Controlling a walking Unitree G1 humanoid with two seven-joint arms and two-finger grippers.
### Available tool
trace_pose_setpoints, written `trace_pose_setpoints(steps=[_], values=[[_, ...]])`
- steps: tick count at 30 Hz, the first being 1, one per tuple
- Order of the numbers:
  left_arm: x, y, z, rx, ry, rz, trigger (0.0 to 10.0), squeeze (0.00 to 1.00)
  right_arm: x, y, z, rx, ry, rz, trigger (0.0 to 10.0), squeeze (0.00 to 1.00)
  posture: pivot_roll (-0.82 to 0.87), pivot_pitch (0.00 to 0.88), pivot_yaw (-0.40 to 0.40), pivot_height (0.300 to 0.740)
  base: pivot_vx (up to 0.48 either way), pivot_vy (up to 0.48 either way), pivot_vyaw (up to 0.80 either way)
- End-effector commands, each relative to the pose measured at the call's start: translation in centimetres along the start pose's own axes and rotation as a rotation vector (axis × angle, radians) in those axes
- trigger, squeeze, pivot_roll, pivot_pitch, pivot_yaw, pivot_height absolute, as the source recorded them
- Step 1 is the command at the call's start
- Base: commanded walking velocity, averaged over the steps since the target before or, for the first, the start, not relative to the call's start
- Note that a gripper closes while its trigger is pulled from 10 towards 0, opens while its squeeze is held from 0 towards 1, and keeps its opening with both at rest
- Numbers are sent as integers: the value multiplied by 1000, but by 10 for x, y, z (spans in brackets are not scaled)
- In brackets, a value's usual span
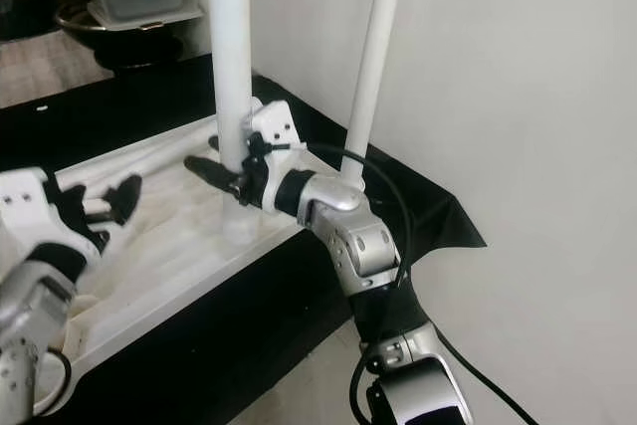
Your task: Building children table
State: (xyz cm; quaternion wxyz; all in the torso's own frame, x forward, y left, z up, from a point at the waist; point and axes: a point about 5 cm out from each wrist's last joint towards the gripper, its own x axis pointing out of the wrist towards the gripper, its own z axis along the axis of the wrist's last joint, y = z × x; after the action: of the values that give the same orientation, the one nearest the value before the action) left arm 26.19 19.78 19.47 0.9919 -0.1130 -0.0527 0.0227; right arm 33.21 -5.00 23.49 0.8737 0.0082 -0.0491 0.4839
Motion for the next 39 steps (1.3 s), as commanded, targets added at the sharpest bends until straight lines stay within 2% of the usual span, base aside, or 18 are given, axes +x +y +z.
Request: trace_pose_setpoints(steps=[1, 2, 3, 4, 6, 8, 12, 16, 20, 28, 33, 39], values=[[-3, -3, 2, 24, -18, 16, 10000, 0, 1, 2, 1, -15, 1, 0, 10000, 0, 15, 54, -27, 740, 0, 0, 0], [-7, -3, -8, 153, 13, 60, 10000, 0, 0, 2, -6, -30, 14, -27, 10000, 0, 21, 51, -24, 740, 0, 0, 0], [-7, -3, -8, 153, 13, 60, 10000, 0, 0, 2, -6, -30, 14, -27, 10000, 0, 21, 51, -24, 740, 0, 0, 0], [-11, -4, -14, 268, 28, 80, 10000, 0, -1, -1, -12, -36, 11, -81, 10000, 0, 21, 51, -23, 740, 0, 0, 0], [-11, -4, -14, 268, 28, 80, 10000, 0, -1, -1, -12, -36, 11, -81, 10000, 0, 21, 51, -23, 740, 0, 0, 0], [-18, -9, -21, 327, 43, 79, 10000, 0, -8, 2, -19, 3, -29, -91, 10000, 0, 23, 53, -21, 740, 0, 0, 0], [-21, -11, -24, 324, 52, 75, 10000, 0, -12, 4, -21, 7, -42, -83, 10000, 0, 24, 55, -16, 740, 0, 0, 0], [-28, -18, -29, 387, 38, 71, 10000, 0, -21, 14, -25, 61, -81, -31, 10000, 0, 22, 56, -9, 740, 0, 0, 800], [-28, -16, -28, 373, 28, 87, 10000, 0, -27, 19, -33, 83, -86, -19, 10000, 0, 20, 53, -7, 740, 0, 0, 800], [-32, -23, -32, 413, 22, 42, 10000, 0, -32, 13, -49, 126, -72, -74, 10000, 0, 26, 50, -5, 740, 0, 0, 800], [-42, -21, -39, 412, 37, 31, 10000, 0, -34, 9, -54, 175, -78, -111, 10000, 0, 29, 42, -3, 740, 0, 0, 800], [-37, -17, -43, 407, 36, 34, 10000, 0, -32, 9, -56, 194, -84, -113, 10000, 0, 33, 33, -1, 740, 0, 0, 800]])
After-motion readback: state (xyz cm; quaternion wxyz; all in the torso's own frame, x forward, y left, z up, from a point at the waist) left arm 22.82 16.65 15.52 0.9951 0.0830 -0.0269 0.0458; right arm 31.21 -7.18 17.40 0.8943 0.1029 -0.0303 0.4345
